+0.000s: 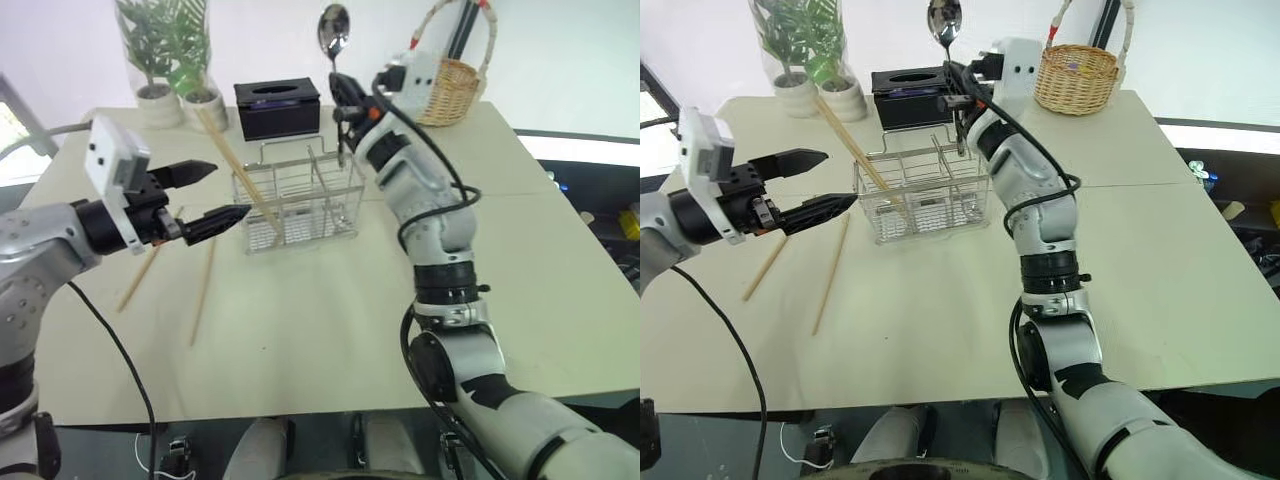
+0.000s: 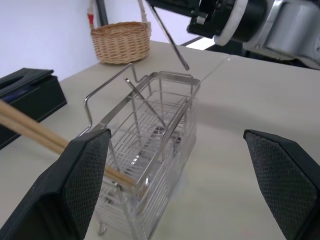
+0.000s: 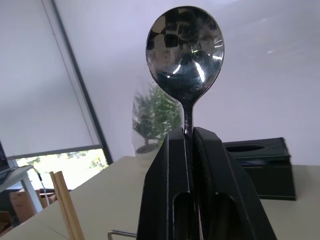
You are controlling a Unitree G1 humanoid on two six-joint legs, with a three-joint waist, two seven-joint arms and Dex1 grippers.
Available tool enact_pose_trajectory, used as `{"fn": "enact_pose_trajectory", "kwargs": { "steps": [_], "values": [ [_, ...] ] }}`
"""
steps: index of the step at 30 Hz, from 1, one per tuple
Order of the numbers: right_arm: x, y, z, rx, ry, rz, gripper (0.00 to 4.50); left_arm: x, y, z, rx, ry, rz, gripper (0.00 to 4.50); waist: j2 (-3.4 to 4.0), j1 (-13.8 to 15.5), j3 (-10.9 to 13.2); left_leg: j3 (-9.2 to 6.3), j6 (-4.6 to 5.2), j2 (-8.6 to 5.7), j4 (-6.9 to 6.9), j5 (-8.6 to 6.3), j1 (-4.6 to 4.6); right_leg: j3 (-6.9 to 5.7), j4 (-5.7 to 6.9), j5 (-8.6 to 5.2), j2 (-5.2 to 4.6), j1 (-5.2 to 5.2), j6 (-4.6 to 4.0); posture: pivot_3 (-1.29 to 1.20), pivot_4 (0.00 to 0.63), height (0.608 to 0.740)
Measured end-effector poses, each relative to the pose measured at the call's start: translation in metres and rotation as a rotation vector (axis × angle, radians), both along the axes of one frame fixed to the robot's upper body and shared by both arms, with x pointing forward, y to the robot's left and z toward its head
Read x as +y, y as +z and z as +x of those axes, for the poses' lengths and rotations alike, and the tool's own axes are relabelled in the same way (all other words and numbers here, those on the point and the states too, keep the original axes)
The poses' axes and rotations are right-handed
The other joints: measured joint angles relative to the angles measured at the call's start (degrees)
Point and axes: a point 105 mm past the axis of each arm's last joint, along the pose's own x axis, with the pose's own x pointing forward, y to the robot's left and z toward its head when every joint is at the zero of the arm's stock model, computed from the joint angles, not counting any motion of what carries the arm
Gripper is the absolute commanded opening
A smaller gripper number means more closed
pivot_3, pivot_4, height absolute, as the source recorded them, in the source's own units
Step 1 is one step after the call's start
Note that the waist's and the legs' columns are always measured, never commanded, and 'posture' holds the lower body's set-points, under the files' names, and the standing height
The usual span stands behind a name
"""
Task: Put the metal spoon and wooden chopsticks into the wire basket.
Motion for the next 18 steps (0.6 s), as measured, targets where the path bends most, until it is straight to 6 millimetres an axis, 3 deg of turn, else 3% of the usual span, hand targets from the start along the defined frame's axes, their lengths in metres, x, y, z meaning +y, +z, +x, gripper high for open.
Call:
{"fn": "enact_pose_trajectory", "kwargs": {
  "steps": [6,9,15,16,18],
  "values": [
    [-0.001,-0.027,0.015,0.008,-0.022,-0.004,0.03,0.005,0.003,-0.008,-0.003,0.043,0.001,4.50,0.00,-0.4,0.0,0.02,-0.06,-0.01,0.05,0.03,0.02,0.07,0.05,0.01,0.02,-0.07,-0.01,0.00,0.150,0.650],
    [-0.001,-0.036,0.018,0.015,-0.021,-0.001,1.03,0.008,0.008,-0.011,-0.014,0.060,-0.011,4.50,-0.01,-0.4,0.0,0.00,-0.11,0.04,0.05,0.06,0.03,0.07,0.34,0.00,0.05,-0.16,-0.03,0.00,0.150,0.650],
    [-0.004,-0.046,0.018,0.030,-0.041,0.006,4.10,0.008,0.009,-0.011,-0.010,0.071,-0.015,4.50,-0.02,-0.4,0.0,-0.01,-0.20,0.04,0.07,0.11,0.04,0.10,0.52,-0.01,0.06,-0.18,-0.05,0.00,0.150,0.650],
    [-0.006,-0.047,0.019,0.036,-0.051,0.007,4.39,0.008,0.009,-0.011,-0.009,0.071,-0.017,4.50,-0.02,-0.4,0.0,-0.01,-0.20,0.04,0.08,0.12,0.04,0.10,0.53,-0.01,0.06,-0.18,-0.05,0.00,0.150,0.650],
    [-0.010,-0.048,0.019,0.038,-0.069,0.007,4.39,0.009,0.010,-0.010,-0.010,0.072,-0.021,4.50,-0.02,-0.3,0.0,-0.01,-0.21,0.04,0.08,0.12,0.04,0.10,0.54,-0.01,0.06,-0.19,-0.05,0.00,0.150,0.650]
  ]
}}
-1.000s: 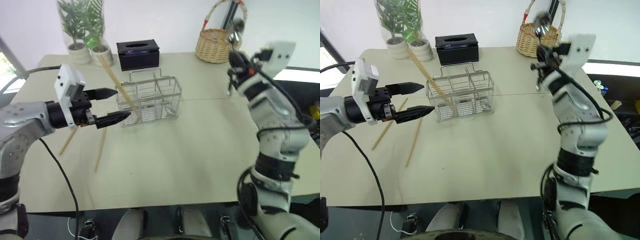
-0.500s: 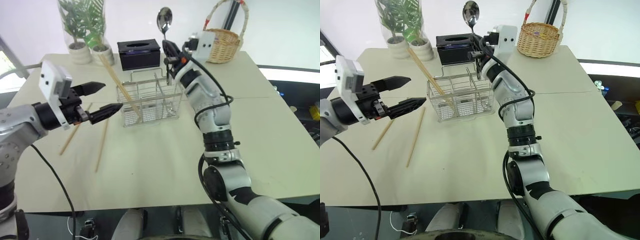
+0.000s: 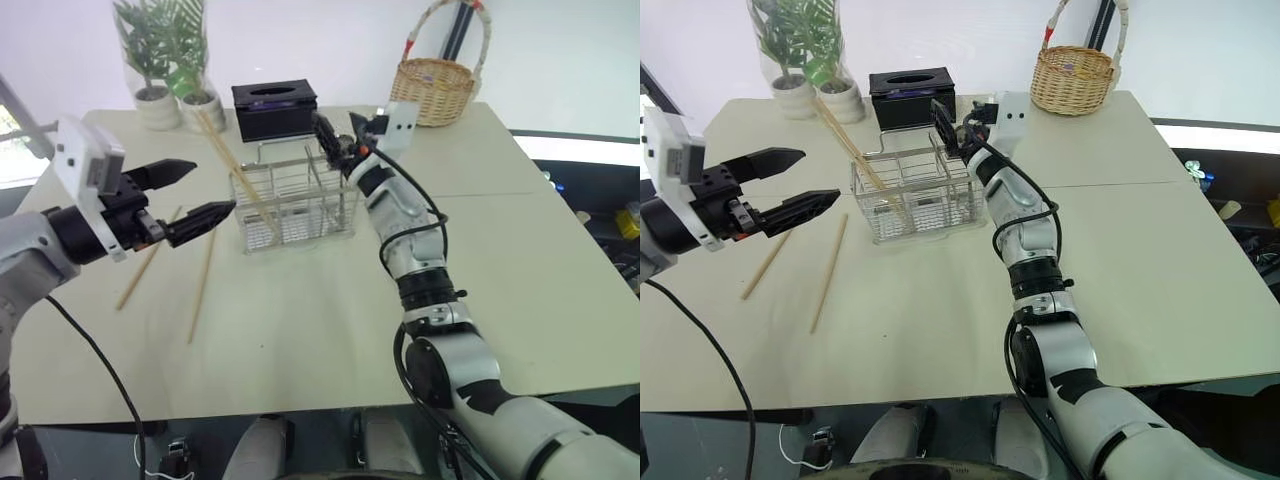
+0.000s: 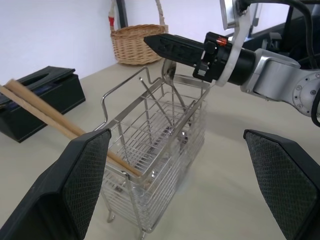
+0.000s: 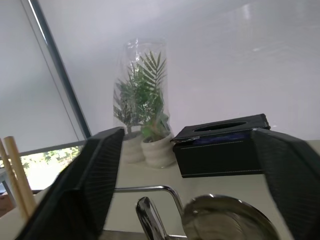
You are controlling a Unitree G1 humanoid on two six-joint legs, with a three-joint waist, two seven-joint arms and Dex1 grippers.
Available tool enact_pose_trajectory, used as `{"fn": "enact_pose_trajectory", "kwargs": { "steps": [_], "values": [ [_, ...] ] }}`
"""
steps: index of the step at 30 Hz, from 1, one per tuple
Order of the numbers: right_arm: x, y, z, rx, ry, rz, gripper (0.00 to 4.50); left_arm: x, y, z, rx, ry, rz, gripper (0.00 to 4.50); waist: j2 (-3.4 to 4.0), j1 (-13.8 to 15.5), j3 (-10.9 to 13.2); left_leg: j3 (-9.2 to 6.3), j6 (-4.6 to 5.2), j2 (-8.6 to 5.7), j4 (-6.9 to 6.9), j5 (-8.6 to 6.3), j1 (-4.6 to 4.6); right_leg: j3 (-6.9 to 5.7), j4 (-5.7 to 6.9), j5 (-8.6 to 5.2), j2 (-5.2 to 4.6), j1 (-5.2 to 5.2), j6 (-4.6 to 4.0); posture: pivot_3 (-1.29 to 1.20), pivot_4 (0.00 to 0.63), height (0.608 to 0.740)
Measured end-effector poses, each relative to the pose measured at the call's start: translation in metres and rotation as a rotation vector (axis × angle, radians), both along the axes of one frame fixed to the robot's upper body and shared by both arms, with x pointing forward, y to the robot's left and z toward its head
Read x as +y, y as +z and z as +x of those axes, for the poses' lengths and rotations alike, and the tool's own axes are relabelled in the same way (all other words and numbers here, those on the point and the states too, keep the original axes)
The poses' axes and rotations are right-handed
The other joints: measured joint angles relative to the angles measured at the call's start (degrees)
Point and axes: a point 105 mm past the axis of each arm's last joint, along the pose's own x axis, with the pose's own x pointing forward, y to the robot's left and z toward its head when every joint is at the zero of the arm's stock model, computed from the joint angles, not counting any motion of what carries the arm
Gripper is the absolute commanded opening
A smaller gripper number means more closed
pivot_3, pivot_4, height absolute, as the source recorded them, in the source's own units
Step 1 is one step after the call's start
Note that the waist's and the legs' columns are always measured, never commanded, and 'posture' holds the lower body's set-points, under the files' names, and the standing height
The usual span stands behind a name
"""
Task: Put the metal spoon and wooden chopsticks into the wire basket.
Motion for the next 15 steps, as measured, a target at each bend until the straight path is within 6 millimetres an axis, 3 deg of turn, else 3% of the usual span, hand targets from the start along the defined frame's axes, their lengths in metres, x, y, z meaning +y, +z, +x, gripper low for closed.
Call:
{"fn": "enact_pose_trajectory", "kwargs": {
  "steps": [5,9,11,12,15],
  "values": [
    [-0.029,0.018,-0.005,-0.052,-0.066,-0.030,4.39,0.005,0.007,0.008,-0.022,0.026,-0.021,4.50,0.00,0.2,0.0,-0.01,0.00,-0.02,0.00,0.00,-0.02,0.00,0.00,0.00,-0.01,0.00,0.00,0.00,0.150,0.650],
    [-0.063,0.053,-0.021,-0.135,-0.079,-0.079,4.39,0.022,0.013,0.022,-0.033,0.131,-0.057,4.50,-0.04,0.2,0.0,-0.01,0.00,-0.03,-0.02,0.00,-0.04,0.02,-0.05,0.00,-0.02,0.01,0.01,0.00,0.150,0.650],
    [-0.078,0.075,-0.044,-0.203,0.023,-0.194,4.39,0.041,0.014,0.036,-0.023,0.237,-0.069,4.50,-0.04,0.5,0.0,-0.02,0.01,-0.05,-0.02,0.00,-0.09,0.00,-0.11,0.00,-0.03,0.01,0.02,0.00,0.150,0.650],
    [-0.089,0.089,-0.061,-0.245,0.071,-0.267,4.39,0.060,0.012,0.045,-0.003,0.329,-0.069,4.50,-0.07,0.6,0.0,-0.02,0.03,-0.04,-0.05,-0.01,-0.06,-0.02,-0.13,-0.01,-0.03,0.06,0.03,0.00,0.150,0.650],
    [-0.104,0.101,-0.098,-0.293,0.189,-0.409,4.39,0.096,0.000,0.062,0.077,0.489,-0.072,4.50,-0.25,0.5,-0.1,-0.01,0.11,0.04,-0.14,-0.06,0.05,-0.08,-0.54,-0.02,0.03,0.28,0.04,0.00,0.150,0.650]
  ]
}}
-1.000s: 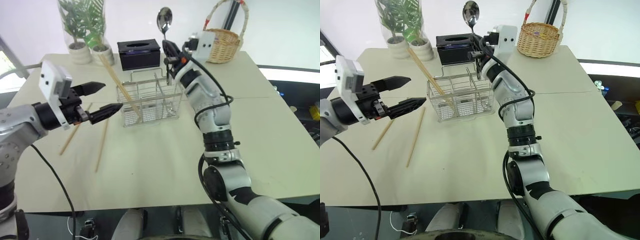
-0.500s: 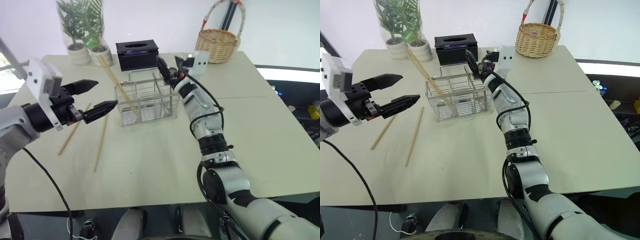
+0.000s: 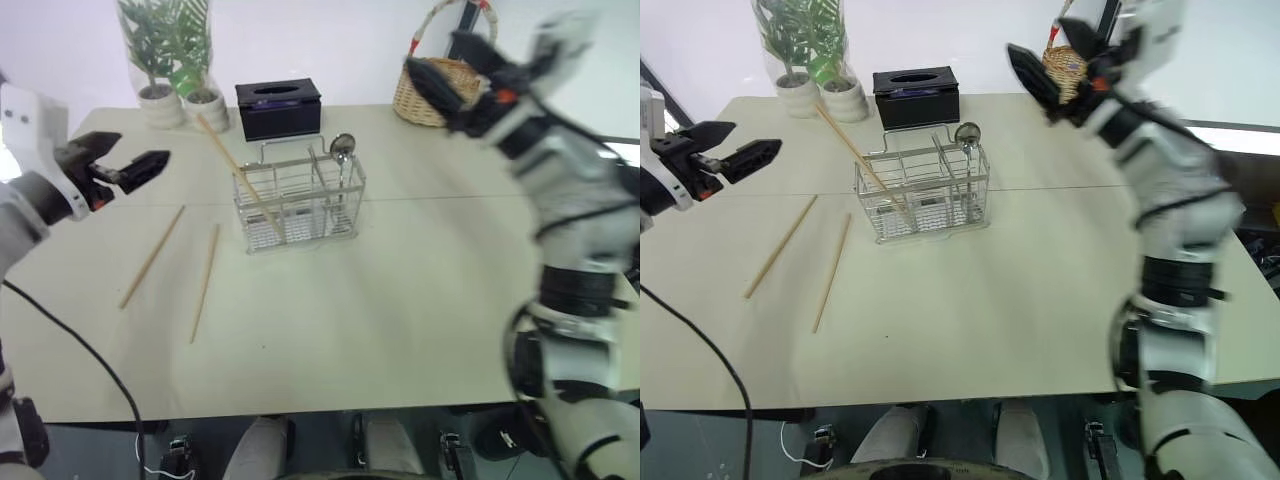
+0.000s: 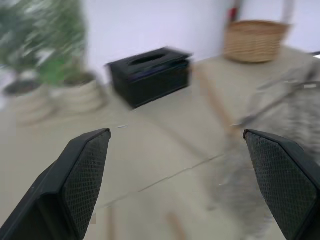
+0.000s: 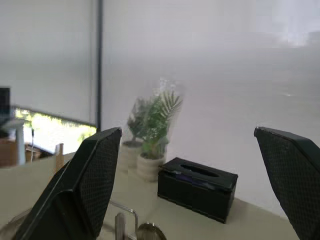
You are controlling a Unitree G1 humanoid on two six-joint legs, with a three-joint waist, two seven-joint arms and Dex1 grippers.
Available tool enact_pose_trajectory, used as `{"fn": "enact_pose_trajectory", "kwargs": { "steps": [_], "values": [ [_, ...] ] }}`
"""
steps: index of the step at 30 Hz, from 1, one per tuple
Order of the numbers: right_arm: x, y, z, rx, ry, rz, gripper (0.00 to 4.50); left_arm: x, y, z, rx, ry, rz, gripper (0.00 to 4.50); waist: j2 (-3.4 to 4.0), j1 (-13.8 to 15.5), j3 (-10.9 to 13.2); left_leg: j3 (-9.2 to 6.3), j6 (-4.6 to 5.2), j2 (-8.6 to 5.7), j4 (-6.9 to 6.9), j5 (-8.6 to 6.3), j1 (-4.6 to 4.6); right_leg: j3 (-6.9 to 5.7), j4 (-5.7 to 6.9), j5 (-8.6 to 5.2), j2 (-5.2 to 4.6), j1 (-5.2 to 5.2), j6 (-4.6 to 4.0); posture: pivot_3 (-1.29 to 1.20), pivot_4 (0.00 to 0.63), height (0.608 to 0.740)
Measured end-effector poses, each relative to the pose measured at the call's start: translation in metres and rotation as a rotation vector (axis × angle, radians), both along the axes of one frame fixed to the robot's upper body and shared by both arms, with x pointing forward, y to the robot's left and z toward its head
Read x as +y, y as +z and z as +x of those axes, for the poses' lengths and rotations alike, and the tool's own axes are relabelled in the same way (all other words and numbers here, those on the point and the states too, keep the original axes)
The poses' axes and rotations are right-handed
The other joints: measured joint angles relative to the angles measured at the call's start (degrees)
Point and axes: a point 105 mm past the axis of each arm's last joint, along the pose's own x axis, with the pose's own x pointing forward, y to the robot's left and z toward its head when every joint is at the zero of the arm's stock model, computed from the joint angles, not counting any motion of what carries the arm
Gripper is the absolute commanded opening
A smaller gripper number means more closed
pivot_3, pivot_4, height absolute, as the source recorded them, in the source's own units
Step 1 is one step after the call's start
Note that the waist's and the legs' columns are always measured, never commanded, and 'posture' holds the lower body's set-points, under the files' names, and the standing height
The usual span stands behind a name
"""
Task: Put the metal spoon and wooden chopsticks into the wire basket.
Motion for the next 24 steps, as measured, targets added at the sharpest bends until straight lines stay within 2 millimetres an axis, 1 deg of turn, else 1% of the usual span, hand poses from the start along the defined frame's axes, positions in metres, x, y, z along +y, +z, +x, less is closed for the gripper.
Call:
{"fn": "enact_pose_trajectory", "kwargs": {
  "steps": [2,5,7,10,17,20,24],
  "values": [
    [-0.001,-0.015,-0.020,0.061,0.097,-0.103,4.39,0.014,-0.012,0.012,0.072,0.053,0.010,4.50,-0.12,-0.2,0.0,0.05,0.00,0.03,0.01,0.00,0.03,0.00,-0.16,0.02,0.00,0.32,0.01,0.00,0.150,0.650],
    [-0.002,-0.043,-0.037,0.179,0.187,-0.185,4.39,0.024,-0.037,0.026,0.198,0.082,0.065,4.50,-0.17,-0.2,0.0,0.09,0.00,0.00,0.05,0.00,0.04,0.01,-0.35,0.02,-0.10,0.42,0.01,0.00,0.150,0.650],
    [-0.002,-0.057,-0.047,0.230,0.211,-0.213,4.39,0.027,-0.053,0.032,0.274,0.070,0.090,4.50,-0.20,0.1,-0.1,0.06,-0.01,0.00,0.05,-0.01,0.03,-0.01,-0.36,0.02,-0.21,0.43,0.01,0.00,0.150,0.650],
    [0.002,-0.074,-0.061,0.285,0.248,-0.226,4.39,0.028,-0.077,0.037,0.378,0.046,0.117,4.50,-0.25,0.2,-0.1,0.02,-0.02,-0.02,0.03,-0.01,-0.02,-0.02,-0.38,0.03,-0.31,0.42,0.02,0.00,0.150,0.650],
    [0.003,-0.083,-0.084,0.327,0.256,-0.218,4.39,0.025,-0.120,0.054,0.532,0.033,0.148,4.50,-0.35,1.4,-0.1,0.05,0.09,-0.11,0.02,-0.08,-0.09,-0.07,-0.52,0.04,-0.47,0.44,0.04,0.00,0.150,0.650],
    [0.002,-0.085,-0.092,0.346,0.261,-0.225,4.39,0.029,-0.136,0.055,0.591,0.037,0.179,4.50,-0.36,1.5,-0.1,0.05,0.12,-0.11,0.02,-0.09,-0.10,-0.10,-0.54,0.04,-0.49,0.46,0.04,0.00,0.150,0.650],
    [0.001,-0.084,-0.097,0.349,0.256,-0.219,4.39,0.028,-0.156,0.056,0.655,0.026,0.189,4.50,-0.44,1.5,-0.1,0.03,0.13,-0.11,0.05,-0.09,-0.10,-0.12,-0.56,0.04,-0.51,0.50,0.04,0.00,0.150,0.650]
  ]
}}
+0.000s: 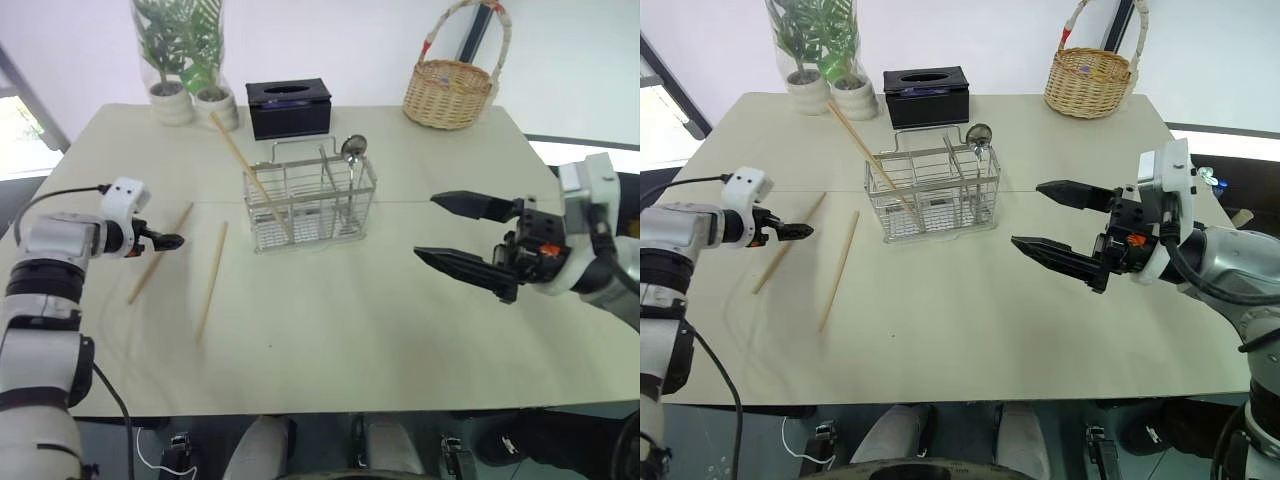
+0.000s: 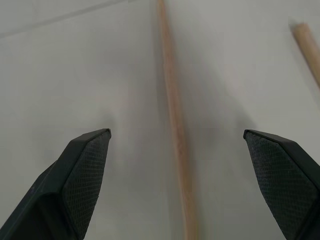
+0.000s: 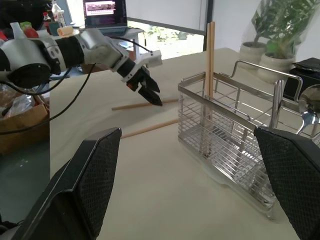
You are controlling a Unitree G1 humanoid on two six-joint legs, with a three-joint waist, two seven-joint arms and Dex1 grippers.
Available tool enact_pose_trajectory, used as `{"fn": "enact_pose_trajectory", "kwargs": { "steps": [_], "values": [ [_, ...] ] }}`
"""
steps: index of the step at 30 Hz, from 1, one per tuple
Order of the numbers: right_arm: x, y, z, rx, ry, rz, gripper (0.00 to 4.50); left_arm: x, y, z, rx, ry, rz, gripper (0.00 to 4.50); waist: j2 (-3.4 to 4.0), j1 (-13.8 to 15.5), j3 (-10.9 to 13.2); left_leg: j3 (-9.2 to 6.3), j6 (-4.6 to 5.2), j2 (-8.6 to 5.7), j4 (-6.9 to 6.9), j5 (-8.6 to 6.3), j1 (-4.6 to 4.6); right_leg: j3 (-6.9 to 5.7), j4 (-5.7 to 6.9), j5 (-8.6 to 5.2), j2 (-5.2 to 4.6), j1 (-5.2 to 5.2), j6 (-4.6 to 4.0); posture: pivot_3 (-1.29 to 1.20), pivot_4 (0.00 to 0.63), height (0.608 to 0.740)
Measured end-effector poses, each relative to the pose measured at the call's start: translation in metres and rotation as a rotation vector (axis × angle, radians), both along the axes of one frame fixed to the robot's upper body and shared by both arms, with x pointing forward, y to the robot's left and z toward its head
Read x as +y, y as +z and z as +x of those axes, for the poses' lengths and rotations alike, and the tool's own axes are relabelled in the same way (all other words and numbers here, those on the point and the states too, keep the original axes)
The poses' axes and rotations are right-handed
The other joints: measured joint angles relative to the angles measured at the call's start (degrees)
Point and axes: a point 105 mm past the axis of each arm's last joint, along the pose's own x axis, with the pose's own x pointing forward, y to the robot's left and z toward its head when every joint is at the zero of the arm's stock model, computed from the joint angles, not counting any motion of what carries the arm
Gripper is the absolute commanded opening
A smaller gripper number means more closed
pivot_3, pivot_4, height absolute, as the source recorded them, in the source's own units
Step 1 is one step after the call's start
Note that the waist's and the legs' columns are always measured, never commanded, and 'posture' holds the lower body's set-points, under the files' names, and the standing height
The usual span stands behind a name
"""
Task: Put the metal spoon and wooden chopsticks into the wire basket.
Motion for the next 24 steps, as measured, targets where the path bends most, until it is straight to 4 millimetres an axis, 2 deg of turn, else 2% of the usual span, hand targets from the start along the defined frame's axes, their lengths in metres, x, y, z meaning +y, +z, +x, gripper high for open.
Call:
{"fn": "enact_pose_trajectory", "kwargs": {
  "steps": [4,5,7,9,13,21,24],
  "values": [
    [-0.001,0.002,0.000,-0.002,-0.023,0.016,4.39,-0.002,-0.002,0.005,0.012,-0.008,0.008,4.50,0.01,0.0,0.0,-0.02,0.00,0.01,0.01,0.00,0.09,-0.02,0.01,0.00,-0.01,0.11,0.00,0.00,0.150,0.650],
    [-0.001,0.002,0.001,-0.001,-0.026,0.021,4.50,-0.002,-0.003,0.005,0.016,-0.015,0.012,3.97,0.03,0.0,0.0,-0.02,0.00,0.02,0.01,0.00,0.10,-0.03,0.01,0.00,-0.01,0.12,0.00,0.00,0.150,0.650],
    [-0.001,0.003,0.001,0.000,-0.033,0.028,4.50,-0.004,-0.004,0.006,0.017,-0.029,0.010,3.29,0.08,0.0,0.0,-0.02,0.00,0.02,0.01,0.00,0.11,-0.04,0.01,0.00,-0.02,0.15,0.00,0.00,0.150,0.650],
    [-0.001,0.004,0.001,0.000,-0.035,0.029,4.50,-0.005,-0.005,0.007,0.015,-0.033,0.009,2.16,0.13,0.1,-0.1,-0.02,0.00,0.01,0.02,0.00,0.12,-0.04,0.00,0.00,-0.03,0.17,0.00,0.00,0.150,0.650],
    [-0.001,0.003,-0.001,0.006,-0.036,0.022,4.50,-0.005,-0.004,0.009,0.006,-0.025,0.000,0.18,0.13,0.1,-0.1,-0.02,0.01,0.00,0.03,0.00,0.11,-0.06,0.00,0.01,-0.03,0.17,0.03,0.00,0.150,0.650],
    [-0.001,0.004,-0.001,-0.004,-0.033,0.032,4.50,-0.004,-0.003,0.010,-0.012,0.023,-0.043,0.08,0.11,0.0,-0.1,-0.06,0.01,0.01,0.03,0.00,0.11,-0.09,0.01,0.03,-0.01,0.16,0.08,0.00,0.150,0.650],
    [-0.002,0.004,0.001,0.004,-0.037,0.041,4.50,-0.001,0.006,0.016,-0.080,0.081,-0.075,0.08,-0.07,0.0,0.1,-0.09,0.01,0.02,0.03,0.00,0.07,-0.10,0.01,0.04,0.01,0.11,0.09,0.00,0.150,0.650]
  ]
}}
